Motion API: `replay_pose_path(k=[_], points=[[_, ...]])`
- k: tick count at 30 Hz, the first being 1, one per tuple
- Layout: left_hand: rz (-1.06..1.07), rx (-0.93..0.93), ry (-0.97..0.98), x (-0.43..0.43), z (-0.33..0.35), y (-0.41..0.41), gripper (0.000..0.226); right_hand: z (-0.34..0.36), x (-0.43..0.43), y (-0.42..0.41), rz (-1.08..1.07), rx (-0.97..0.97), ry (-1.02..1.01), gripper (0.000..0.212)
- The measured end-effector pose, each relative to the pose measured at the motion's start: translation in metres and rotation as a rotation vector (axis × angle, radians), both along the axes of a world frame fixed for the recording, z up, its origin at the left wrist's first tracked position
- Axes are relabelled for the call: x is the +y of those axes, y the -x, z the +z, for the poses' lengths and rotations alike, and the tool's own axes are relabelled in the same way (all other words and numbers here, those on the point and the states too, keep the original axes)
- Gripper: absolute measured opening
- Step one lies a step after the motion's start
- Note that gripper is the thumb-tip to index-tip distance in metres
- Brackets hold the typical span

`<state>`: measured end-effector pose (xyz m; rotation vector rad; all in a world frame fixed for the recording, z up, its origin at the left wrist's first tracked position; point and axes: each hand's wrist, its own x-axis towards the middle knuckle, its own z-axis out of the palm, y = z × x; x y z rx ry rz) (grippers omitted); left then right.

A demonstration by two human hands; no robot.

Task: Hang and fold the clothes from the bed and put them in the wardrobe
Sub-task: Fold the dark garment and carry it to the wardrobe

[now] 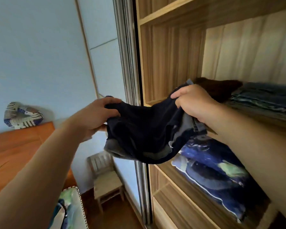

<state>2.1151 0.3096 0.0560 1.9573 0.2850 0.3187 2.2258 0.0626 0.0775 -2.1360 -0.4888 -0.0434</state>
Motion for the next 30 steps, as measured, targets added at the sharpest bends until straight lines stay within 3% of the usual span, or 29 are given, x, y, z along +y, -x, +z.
replay_pose_path(k=[3,9,16,23,30], points=[[-0.086,-0.033,-0.012,-0.008,0.014,-0.04,0.043,0.021,-0.007,-0.034,-0.096,0.059,-0.03,0.054],[-0.144,-0.093,0.036,-0.033,0.029,-0.111,0.036,0.06,-0.034,-0.102,-0.318,-0.041,0.019,0.029],[-0.25,-0.099,0.14,-0.035,0.04,-0.204,0.042,0.079,-0.056,-0.189,-0.344,0.032,0.276,0.042],[-0.356,-0.072,0.23,-0.027,0.037,-0.319,0.049,0.071,-0.062,-0.286,-0.408,-0.053,0.419,0.048],[-0.435,0.045,0.619,-0.039,0.014,-0.394,0.06,0.094,-0.054,-0.401,-0.454,-0.183,0.715,0.041]])
